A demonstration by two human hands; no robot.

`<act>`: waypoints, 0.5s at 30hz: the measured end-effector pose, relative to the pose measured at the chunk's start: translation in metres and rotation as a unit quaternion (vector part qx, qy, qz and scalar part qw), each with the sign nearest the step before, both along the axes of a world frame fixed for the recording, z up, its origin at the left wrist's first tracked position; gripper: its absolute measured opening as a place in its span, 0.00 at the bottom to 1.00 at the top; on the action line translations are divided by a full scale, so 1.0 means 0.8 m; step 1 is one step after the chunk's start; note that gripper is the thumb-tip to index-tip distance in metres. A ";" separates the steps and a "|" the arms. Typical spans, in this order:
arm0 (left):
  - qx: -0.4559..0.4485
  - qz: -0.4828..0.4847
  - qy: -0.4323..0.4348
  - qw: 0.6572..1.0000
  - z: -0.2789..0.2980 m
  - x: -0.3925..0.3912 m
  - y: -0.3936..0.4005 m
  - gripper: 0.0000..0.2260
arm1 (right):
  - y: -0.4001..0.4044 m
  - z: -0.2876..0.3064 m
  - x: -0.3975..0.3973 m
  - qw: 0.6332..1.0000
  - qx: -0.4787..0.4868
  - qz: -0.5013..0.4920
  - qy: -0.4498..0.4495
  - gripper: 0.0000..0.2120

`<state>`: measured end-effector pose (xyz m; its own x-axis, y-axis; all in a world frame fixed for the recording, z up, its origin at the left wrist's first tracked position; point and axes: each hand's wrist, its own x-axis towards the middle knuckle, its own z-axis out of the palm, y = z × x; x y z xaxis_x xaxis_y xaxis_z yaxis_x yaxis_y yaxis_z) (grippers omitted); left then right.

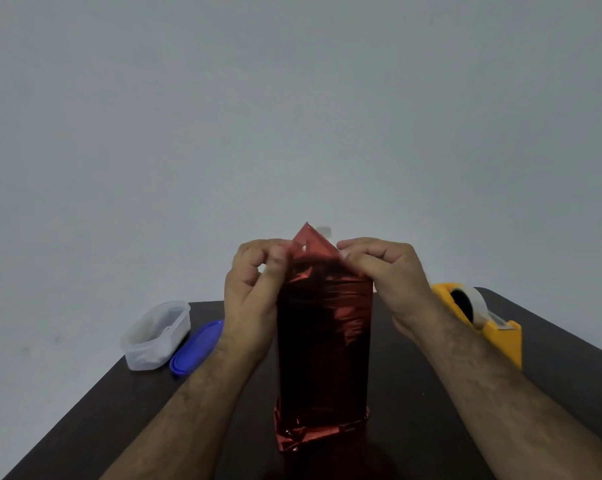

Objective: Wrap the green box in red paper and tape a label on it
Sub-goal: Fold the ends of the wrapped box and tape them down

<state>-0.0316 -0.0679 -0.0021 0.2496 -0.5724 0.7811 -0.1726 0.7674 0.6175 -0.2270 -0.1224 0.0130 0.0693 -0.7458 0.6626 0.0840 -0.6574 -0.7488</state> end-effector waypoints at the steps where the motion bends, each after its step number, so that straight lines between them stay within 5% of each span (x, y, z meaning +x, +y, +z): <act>1: 0.018 -0.013 0.022 1.000 0.001 -0.001 -0.001 0.35 | 0.001 0.000 0.001 1.000 -0.001 0.011 0.003 0.06; 5: 0.007 -0.010 0.053 0.999 -0.005 0.004 -0.004 0.37 | 0.011 -0.001 0.006 0.999 -0.015 0.021 0.020 0.10; 10: -0.091 0.065 -0.027 0.993 -0.017 0.009 -0.005 0.27 | 0.022 -0.019 0.015 0.986 -0.160 0.006 0.044 0.35; 15: -0.149 0.086 -0.045 0.984 -0.020 0.009 -0.012 0.13 | 0.029 -0.022 0.030 0.972 -0.224 -0.059 0.026 0.16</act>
<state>-0.0246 -0.0772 -0.0177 0.2449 -0.2700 0.9312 -0.3591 0.8668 0.3458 -0.2033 -0.0989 -0.0046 0.0429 -0.3871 0.9210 -0.0433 -0.9217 -0.3854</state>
